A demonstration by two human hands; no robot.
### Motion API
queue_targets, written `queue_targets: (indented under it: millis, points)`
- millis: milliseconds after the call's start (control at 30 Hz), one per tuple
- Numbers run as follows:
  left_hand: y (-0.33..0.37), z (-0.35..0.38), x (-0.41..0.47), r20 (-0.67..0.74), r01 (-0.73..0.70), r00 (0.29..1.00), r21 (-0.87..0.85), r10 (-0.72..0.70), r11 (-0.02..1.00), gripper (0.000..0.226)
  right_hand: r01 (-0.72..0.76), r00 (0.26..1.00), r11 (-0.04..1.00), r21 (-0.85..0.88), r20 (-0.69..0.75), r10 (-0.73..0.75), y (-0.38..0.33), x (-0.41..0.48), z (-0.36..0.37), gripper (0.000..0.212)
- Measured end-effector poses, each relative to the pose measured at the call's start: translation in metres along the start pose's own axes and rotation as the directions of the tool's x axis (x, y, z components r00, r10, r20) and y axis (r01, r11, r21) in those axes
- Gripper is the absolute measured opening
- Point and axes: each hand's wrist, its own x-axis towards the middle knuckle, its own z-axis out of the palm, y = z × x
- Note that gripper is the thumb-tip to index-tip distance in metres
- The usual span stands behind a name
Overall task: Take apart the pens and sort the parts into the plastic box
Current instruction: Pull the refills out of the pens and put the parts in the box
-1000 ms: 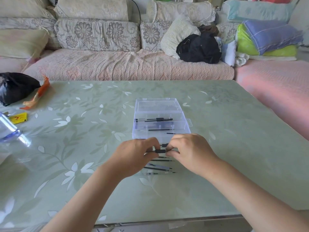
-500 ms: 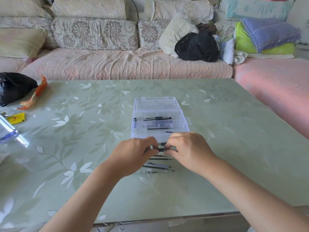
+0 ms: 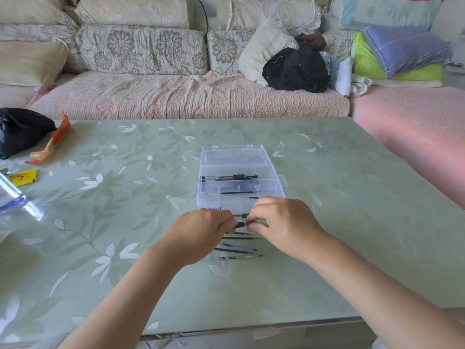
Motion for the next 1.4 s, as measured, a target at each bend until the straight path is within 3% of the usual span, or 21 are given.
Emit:
queue_targets:
  millis: [100,333,600,800,933,1100,1400]
  points:
    - [0.000,0.000,0.000,-0.016,-0.029,0.999,-0.009,0.029,1.000,0.011,-0.007,1.000,1.000,-0.006,0.001,0.007,0.001,0.000,0.000,0.013]
    - [-0.009,-0.006,0.000,-0.016,-0.007,1.000,0.010,0.007,1.000,0.011,0.003,1.000,1.000,-0.031,0.027,-0.002,0.005,0.000,-0.001,0.015]
    - [-0.042,-0.037,-0.006,-0.016,0.184,0.983,0.026,-0.184,0.983,0.007,-0.140,0.988,0.987,-0.079,0.052,0.145,0.029,0.001,-0.016,0.018]
    - [-0.058,-0.049,-0.009,-0.141,0.297,0.949,0.107,-0.281,0.949,0.007,-0.203,0.975,0.971,-0.129,0.069,0.212,0.034,-0.002,-0.019,0.020]
    - [-0.040,-0.038,-0.007,-0.282,0.168,0.945,-0.009,-0.163,0.986,0.007,-0.168,0.981,0.979,-0.117,0.081,0.178,0.026,-0.003,-0.014,0.021]
    - [-0.008,-0.008,-0.004,-0.252,-0.078,0.963,0.082,0.097,0.994,0.014,-0.091,0.993,0.993,-0.076,0.071,0.096,0.012,-0.003,-0.010,0.022]
    - [-0.012,0.000,0.002,-0.199,0.003,0.980,0.108,0.019,0.994,0.012,-0.101,0.989,0.990,-0.103,0.095,0.111,0.015,0.000,-0.007,0.019]
